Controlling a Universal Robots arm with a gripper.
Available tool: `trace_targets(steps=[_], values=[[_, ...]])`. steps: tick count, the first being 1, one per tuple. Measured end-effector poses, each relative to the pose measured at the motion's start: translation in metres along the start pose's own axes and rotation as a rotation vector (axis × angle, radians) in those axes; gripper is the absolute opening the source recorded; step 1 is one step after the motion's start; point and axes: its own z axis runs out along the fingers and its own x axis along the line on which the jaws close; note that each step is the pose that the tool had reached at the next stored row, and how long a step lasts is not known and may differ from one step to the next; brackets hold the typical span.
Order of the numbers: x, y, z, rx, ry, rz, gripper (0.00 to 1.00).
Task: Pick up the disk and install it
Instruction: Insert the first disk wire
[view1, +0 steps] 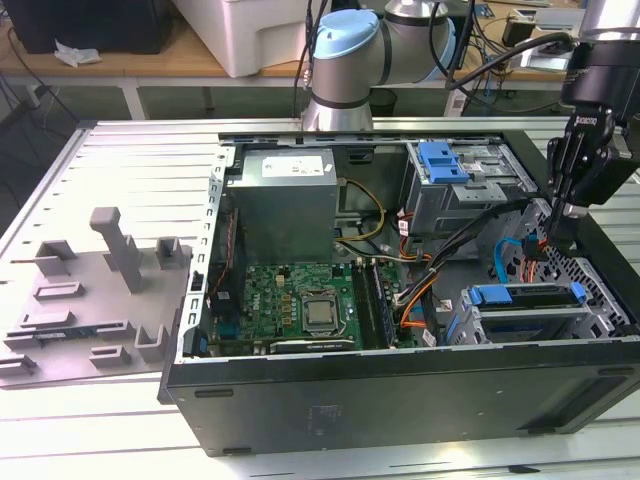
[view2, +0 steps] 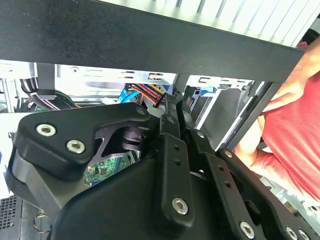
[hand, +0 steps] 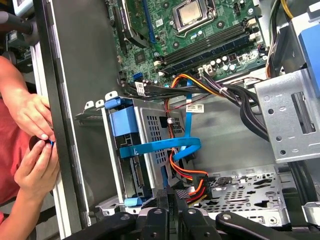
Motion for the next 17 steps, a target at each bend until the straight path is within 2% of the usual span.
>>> trace_targets(steps=[7, 11, 17], values=[[0.0000, 0.0000, 0.0000, 0.0003, 0.0021, 0.000, 0.17], [0.0019, 0.0009, -0.0033, 0.0006, 0.0032, 0.000, 0.17], [0.0045, 0.0107, -0.0026, 0.0021, 0.0032, 0.000, 0.17]])
